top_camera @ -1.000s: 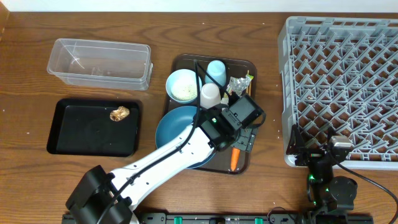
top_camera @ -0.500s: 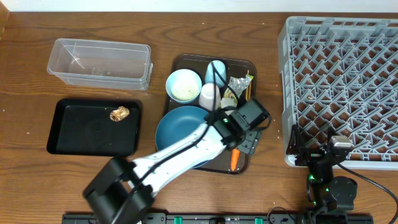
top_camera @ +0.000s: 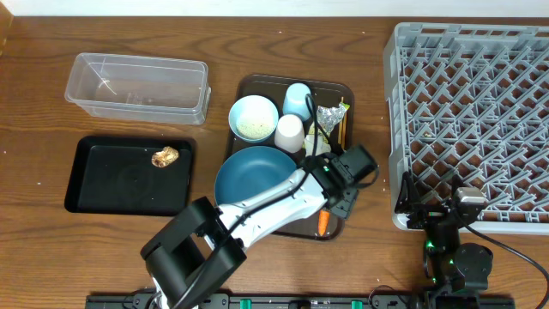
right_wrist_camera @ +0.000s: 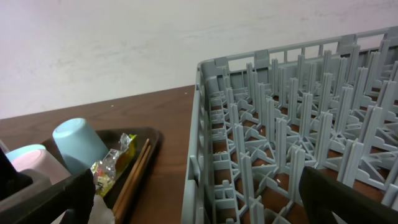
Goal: Sort waste into correct bins and load items into the dishwasher rack
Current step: 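Grasp the orange carrot beside the plate with the left gripper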
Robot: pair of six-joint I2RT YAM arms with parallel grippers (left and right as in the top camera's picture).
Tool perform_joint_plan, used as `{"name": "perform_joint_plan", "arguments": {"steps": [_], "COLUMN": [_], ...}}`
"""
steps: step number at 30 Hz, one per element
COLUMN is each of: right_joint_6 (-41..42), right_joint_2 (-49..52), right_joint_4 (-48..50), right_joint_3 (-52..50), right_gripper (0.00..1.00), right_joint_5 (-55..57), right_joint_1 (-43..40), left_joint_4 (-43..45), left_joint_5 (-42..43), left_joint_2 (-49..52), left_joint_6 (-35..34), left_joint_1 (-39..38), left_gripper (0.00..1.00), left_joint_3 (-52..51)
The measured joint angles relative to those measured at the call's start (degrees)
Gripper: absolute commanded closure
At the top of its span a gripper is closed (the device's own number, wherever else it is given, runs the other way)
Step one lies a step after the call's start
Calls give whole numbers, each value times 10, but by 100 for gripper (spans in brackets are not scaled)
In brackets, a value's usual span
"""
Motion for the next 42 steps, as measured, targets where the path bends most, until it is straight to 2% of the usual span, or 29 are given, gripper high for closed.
{"name": "perform_joint_plan", "arguments": {"steps": [13,19,29,33,42], "right_joint_6": [0,0,0,0,0], "right_joint_2": [0,0,0,0,0], "right_joint_4": [0,0,0,0,0], "right_joint_3": [0,0,0,0,0], "right_gripper": [1,1,1,1,1], "right_joint_5": [0,0,0,0,0], "right_joint_1": [0,0,0,0,0], "left_joint_4": [1,3,10,13,14], "left_joint_5": [-48,-51,-53,-59,-62], "left_joint_2": [36,36,59,59,59], "left_joint_6": [-69,-82,-99,-100,-102], "left_joint_1": [-12,-10,-10,-10,-10], "left_gripper": [32,37,39,50,66], "left_joint_3": [0,0,0,0,0]}}
